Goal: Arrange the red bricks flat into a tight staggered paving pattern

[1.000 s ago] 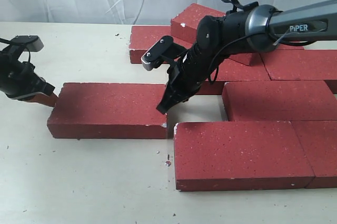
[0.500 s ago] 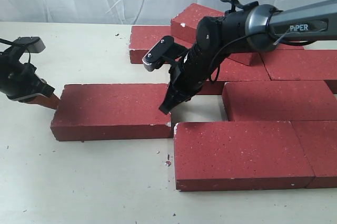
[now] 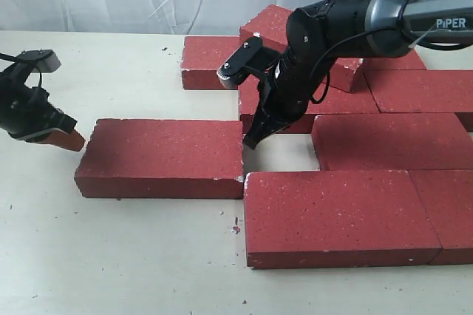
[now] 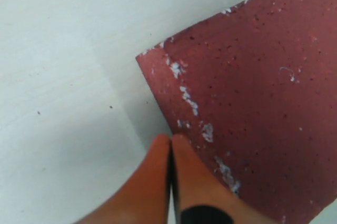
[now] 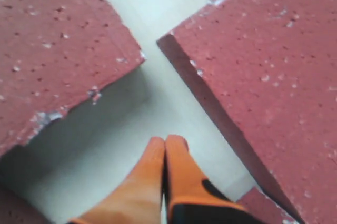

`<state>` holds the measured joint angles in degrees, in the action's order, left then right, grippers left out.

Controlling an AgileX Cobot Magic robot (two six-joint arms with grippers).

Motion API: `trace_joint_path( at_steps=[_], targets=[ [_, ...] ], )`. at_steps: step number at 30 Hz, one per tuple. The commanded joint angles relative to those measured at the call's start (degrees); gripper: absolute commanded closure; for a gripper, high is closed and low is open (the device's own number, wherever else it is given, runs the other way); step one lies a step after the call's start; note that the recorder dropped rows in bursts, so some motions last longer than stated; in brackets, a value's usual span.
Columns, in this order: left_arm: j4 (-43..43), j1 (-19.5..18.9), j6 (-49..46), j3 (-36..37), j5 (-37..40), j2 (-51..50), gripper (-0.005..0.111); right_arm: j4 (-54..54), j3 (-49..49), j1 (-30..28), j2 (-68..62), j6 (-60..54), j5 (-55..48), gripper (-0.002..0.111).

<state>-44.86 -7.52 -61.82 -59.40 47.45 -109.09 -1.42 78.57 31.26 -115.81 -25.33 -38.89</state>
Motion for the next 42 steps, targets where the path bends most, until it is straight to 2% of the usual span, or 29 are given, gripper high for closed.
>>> trace_joint_path(
  at_steps=[1,5,9,17,21,28,36,42],
  targets=[
    [0.4,-0.4,1.6,-0.3,2.9,0.7,0.107,-3.2,0.2,-0.1,1.7,-0.8,-3.2,0.109],
    [1.0,-0.4,1.6,-0.3,3.0,0.7,0.107,-18.4,0.2,2.5,4.3,-14.9,-10.9,0.109],
    [0.4,-0.3,1.4,-0.3,2.9,0.5,0.107,-27.7,0.1,5.5,4.7,-26.4,-17.3,0.109],
    [-0.8,-0.2,1.2,-0.3,0.9,0.1,0.107,-19.9,-0.1,11.4,-0.6,-28.6,-14.1,0.109],
    [-0.8,-0.2,0.9,-0.3,0.7,0.1,0.107,-16.7,0.1,11.5,-1.4,-27.3,-10.0,0.109],
    [-5.7,0.1,-4.8,-0.3,0.6,0.1,0.107,-14.2,0.1,11.5,-1.7,-24.9,-8.0,0.109],
    [-5.7,3.0,-6.3,-0.3,0.2,0.1,0.107,-12.6,0.1,11.5,-1.7,-23.3,-6.4,0.109],
    [-5.4,3.1,-6.3,-0.3,-0.1,0.1,0.107,-11.1,0.1,11.5,-1.7,-22.3,-4.9,0.109]
  ],
)
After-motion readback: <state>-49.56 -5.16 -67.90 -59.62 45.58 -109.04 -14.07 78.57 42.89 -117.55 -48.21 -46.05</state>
